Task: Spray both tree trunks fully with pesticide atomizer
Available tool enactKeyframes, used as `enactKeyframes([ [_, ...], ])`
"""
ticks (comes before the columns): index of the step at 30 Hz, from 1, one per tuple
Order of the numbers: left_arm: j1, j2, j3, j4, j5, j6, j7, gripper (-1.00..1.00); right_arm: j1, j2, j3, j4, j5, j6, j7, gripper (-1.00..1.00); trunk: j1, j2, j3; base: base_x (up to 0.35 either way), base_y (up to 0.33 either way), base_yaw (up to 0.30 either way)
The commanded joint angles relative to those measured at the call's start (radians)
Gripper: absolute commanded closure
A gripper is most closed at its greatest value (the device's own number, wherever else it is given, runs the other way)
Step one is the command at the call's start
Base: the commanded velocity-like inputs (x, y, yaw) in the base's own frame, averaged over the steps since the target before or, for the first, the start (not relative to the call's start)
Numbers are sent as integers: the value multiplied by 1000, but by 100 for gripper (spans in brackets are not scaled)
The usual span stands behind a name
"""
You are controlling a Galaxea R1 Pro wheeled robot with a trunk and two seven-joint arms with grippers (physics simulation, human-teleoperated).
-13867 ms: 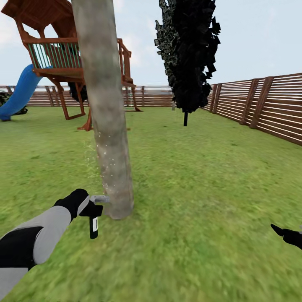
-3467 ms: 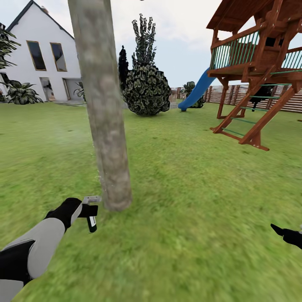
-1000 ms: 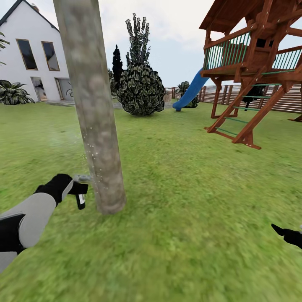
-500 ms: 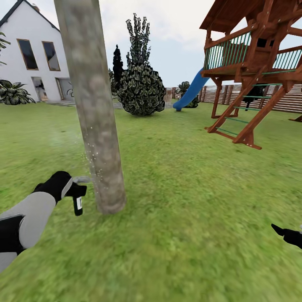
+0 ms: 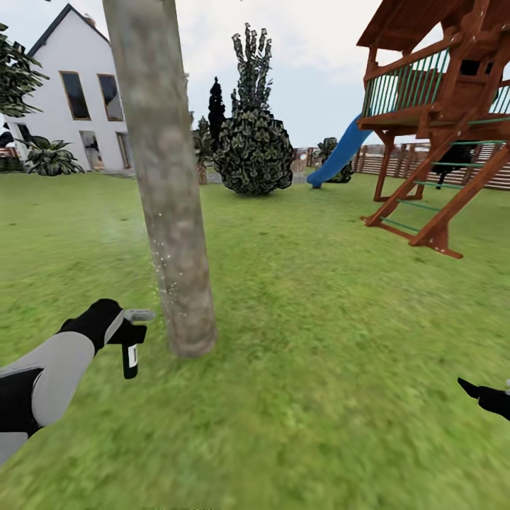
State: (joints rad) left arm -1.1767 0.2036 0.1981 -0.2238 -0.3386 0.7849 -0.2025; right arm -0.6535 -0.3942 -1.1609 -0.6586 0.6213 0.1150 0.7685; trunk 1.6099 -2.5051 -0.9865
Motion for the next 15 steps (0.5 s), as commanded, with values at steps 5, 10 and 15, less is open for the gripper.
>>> enactKeyframes([
  [5, 1, -1, 0, 0, 0, 0, 1, 100, 0, 0, 0, 0, 0, 0, 0, -100, 0, 0, 0, 0, -313, 223],
  [10, 2, 1, 0, 1, 0, 0, 2, 100, 0, 0, 1, 0, 0, 0, 0, -100, 0, 0, 0, 0, -324, 54],
  [15, 19, 2, 0, 1, 0, 2, 3, 100, 0, 0, 2, 0, 0, 0, -1, -100, 0, 0, 0, 0, -155, 222],
])
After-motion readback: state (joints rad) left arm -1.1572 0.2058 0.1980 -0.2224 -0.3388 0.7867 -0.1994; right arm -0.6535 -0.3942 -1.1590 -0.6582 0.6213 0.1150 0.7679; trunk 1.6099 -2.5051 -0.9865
